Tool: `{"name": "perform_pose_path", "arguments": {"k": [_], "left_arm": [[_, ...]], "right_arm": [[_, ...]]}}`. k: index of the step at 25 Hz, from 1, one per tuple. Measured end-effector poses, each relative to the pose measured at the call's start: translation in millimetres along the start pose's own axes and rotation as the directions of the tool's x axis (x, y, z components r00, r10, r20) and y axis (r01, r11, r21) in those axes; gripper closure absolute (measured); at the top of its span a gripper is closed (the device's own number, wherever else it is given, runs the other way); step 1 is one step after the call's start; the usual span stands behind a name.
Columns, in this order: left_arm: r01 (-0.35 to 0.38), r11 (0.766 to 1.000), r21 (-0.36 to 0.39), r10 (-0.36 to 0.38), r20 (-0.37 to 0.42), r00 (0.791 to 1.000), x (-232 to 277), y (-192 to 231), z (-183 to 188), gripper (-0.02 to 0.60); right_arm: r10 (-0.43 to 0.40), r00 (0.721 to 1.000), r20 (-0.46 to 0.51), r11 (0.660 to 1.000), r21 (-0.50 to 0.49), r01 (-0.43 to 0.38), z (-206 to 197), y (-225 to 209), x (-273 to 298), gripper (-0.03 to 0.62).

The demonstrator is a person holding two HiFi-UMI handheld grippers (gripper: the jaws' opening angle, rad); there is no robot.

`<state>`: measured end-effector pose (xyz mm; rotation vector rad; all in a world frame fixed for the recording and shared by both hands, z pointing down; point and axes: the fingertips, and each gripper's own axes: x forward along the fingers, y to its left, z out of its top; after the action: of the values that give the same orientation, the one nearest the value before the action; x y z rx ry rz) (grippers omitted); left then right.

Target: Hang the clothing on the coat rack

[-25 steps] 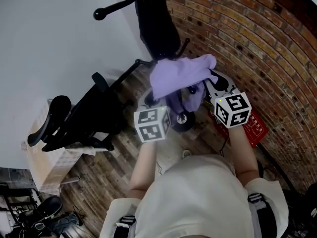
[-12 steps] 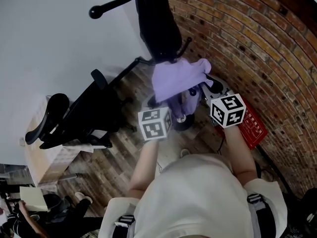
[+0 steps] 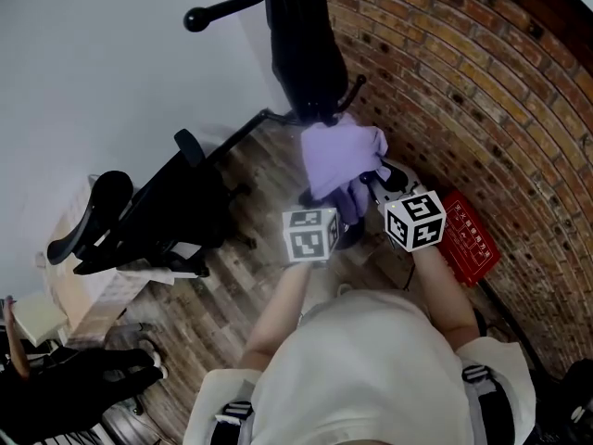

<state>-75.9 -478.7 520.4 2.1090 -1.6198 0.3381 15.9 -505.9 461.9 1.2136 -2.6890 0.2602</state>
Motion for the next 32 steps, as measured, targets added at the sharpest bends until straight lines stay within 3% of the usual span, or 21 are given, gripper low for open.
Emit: {"name": "perform_pose_path", "arguments": {"k": [13, 26, 32], "left_arm": [[0.016, 1.0, 0.005, -0.016, -0.006, 1.0, -5.3, -11.8, -10.5, 0.504], [0.037, 0.999, -0.027, -0.037, 0.018, 0.999, -47.9, -9.4, -15.6, 0.374], [0.032, 0.999, -0.041, -0.03, 0.041, 0.999, -82.7, -1.7, -18.5, 0.365]], "right_arm": [[-0.02, 1.0, 0.004, 1.0, 0.019, 0.02, -9.1, 9.8, -7.6, 0.487], [-0.147, 0.989, 0.025, 0.987, 0.069, 0.145, -6.3, 9.2, -47.0, 0.47], [-0.184, 0.983, 0.027, 0.981, 0.061, 0.182, -8.4, 26.6, -72.3, 0.47]]}}
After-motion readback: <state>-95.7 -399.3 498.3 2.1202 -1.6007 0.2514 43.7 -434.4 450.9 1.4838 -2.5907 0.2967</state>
